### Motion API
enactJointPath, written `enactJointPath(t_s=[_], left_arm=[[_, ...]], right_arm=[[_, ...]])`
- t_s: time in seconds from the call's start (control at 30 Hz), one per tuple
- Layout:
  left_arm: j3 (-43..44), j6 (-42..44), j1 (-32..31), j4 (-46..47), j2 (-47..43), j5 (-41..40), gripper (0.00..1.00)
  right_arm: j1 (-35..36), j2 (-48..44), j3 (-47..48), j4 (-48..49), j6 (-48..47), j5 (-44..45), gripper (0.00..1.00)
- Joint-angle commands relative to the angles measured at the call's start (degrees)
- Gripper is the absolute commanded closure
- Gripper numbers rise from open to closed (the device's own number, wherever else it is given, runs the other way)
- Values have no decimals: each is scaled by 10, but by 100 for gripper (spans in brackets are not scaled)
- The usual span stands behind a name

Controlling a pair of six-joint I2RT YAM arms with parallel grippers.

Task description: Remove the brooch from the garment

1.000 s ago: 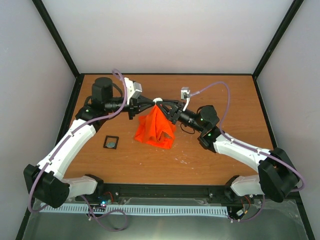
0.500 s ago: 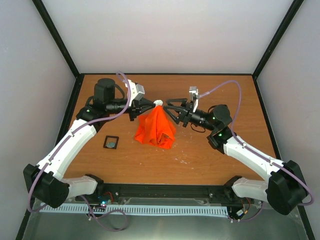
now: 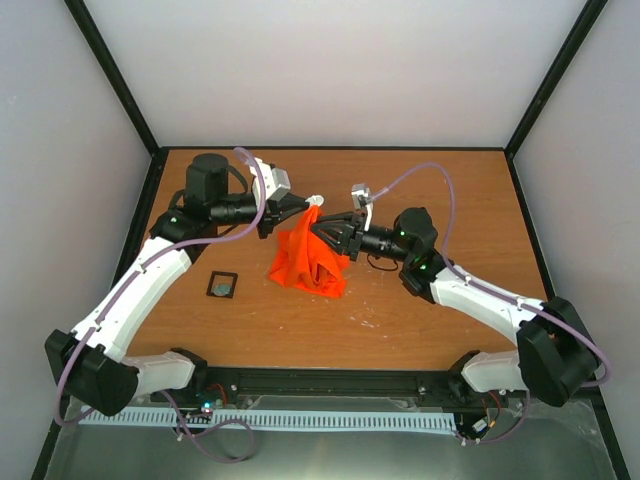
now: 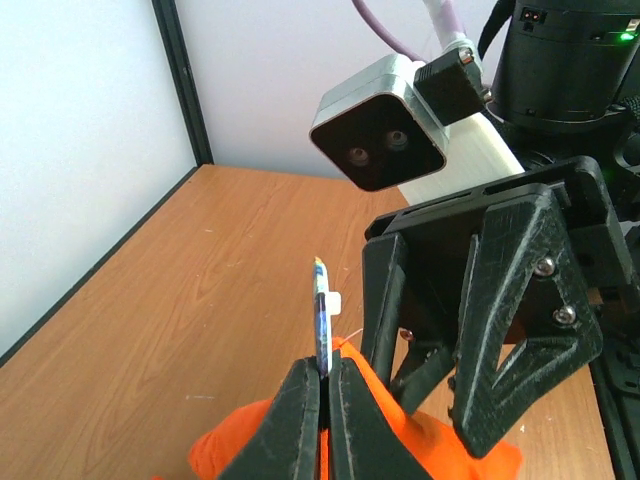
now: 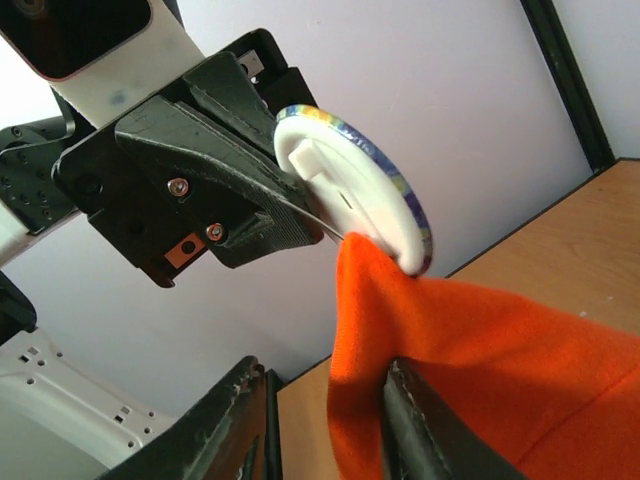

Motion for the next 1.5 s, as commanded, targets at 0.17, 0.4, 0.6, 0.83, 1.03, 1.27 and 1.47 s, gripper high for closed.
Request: enactJointPath(t_s=[0.17, 0.4, 0.6, 0.83, 1.03, 1.27, 1.47], left_arm=[[32, 22, 1, 4, -3, 8, 99], [22, 67, 1, 0, -9, -1, 99], [-20, 165, 0, 23, -45, -32, 99], [-45, 208, -9, 47, -61, -37, 99], [-43, 210, -11, 54, -60, -41, 99], [-66, 237, -13, 92, -65, -87, 99], [-122, 296, -13, 182, -70, -158, 99]], right_arm=[[15, 23, 37, 18, 11, 8, 87], [15, 2, 39, -46, -21, 49, 68], [15, -58, 41, -179, -128, 122, 47], [17, -41, 53, -180, -164, 87, 33], [26, 19, 89, -157, -162, 37, 53], [36, 28, 100, -160, -148, 11, 97], [40, 13, 99, -166, -145, 0, 97]])
